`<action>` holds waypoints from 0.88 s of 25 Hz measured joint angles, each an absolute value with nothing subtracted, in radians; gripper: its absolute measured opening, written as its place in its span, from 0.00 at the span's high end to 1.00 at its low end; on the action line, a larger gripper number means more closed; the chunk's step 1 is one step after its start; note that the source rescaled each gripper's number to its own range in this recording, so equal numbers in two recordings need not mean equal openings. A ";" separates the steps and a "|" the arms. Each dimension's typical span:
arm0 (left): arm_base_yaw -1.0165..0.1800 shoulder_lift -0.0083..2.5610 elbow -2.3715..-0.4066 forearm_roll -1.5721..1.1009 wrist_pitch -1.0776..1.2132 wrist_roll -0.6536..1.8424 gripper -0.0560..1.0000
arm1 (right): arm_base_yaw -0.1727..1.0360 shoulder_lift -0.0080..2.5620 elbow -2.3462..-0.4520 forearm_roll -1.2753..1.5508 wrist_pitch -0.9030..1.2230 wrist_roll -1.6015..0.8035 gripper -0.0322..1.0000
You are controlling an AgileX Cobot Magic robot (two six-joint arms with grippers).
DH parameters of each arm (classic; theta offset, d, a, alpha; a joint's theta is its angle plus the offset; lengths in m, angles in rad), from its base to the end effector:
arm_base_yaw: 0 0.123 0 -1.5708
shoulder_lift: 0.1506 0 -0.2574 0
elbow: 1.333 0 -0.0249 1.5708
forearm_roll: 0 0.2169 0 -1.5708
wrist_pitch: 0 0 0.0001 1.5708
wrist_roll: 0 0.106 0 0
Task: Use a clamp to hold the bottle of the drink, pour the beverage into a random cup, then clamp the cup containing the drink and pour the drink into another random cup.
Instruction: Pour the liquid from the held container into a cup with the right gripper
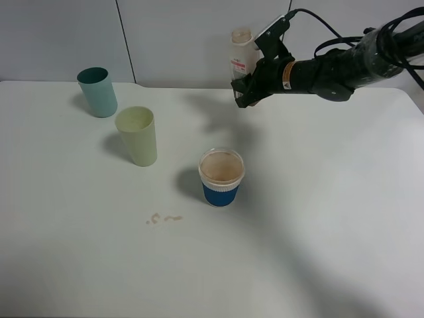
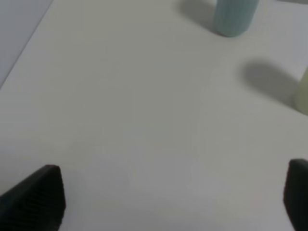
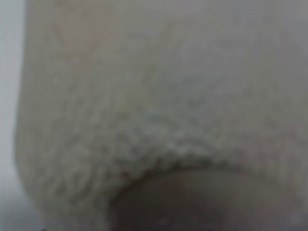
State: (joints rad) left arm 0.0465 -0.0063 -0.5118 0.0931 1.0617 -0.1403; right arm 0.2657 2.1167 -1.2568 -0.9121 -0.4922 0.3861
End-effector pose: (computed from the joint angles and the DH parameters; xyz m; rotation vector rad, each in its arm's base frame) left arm 0.0039 0.0088 0.2574 -0.1941 2.0148 0.0517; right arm 0.4008 0.1500 0.1435 -0.9330 1.7697 0.2605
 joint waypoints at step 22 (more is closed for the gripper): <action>0.046 -0.006 -0.512 0.093 1.062 -0.140 0.24 | 0.314 1.908 -1.028 -0.912 -0.351 0.384 0.97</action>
